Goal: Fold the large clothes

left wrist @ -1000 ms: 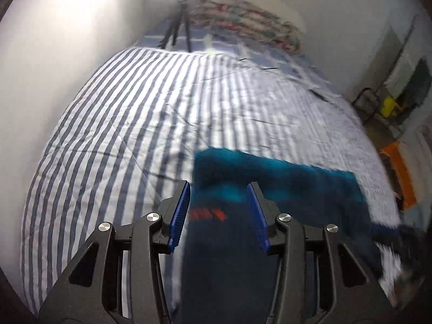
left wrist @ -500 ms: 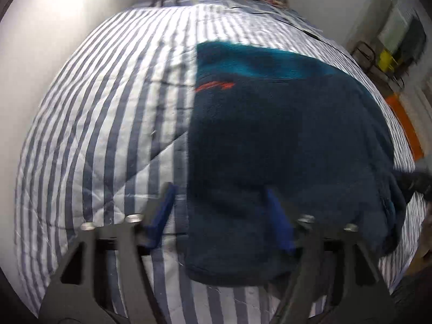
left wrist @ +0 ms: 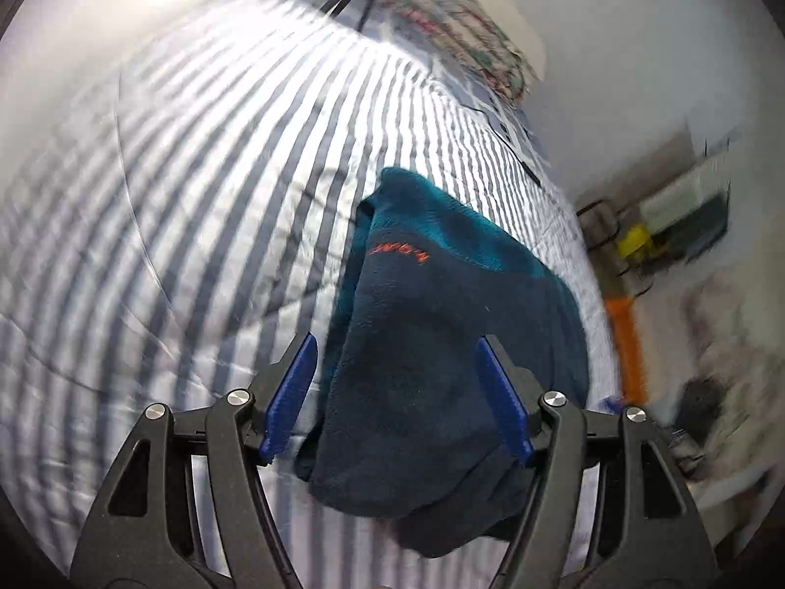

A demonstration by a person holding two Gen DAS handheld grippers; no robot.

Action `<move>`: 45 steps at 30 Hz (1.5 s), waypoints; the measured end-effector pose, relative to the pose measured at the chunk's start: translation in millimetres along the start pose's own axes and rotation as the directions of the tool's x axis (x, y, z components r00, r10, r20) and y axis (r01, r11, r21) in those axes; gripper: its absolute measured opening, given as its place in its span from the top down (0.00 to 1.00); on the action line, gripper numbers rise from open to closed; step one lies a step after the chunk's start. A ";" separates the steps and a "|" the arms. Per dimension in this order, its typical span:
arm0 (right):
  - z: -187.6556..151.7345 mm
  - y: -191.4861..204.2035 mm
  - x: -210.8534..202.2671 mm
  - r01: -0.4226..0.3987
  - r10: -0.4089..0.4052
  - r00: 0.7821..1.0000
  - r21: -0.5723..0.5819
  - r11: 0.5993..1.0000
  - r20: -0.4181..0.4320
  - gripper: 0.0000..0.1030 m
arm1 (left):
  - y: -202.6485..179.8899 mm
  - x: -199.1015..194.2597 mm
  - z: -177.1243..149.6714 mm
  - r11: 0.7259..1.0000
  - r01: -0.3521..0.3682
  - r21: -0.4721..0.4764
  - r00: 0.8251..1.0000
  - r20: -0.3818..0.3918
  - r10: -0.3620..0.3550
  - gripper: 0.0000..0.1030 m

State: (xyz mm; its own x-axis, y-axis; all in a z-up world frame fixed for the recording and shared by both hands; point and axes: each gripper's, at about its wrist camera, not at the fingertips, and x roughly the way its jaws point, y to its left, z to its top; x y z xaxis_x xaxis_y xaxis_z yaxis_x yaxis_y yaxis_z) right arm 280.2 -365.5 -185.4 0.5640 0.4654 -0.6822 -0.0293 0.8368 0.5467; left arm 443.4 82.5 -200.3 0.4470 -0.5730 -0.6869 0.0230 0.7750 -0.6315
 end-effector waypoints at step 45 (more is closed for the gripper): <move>10.1 23.6 97.3 0.006 -0.001 0.994 0.046 0.999 -0.112 0.65 | -52.8 104.5 3.3 0.992 -0.086 0.096 0.995 -0.042 0.091 0.70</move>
State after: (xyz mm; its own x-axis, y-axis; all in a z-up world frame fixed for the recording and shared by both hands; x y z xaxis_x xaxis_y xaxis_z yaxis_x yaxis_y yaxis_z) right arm 342.7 -303.3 -234.0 0.4681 0.4940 -0.7327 0.0123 0.8254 0.5644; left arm 491.8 -17.5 -237.5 0.4096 -0.5109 -0.7558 0.0702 0.8437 -0.5323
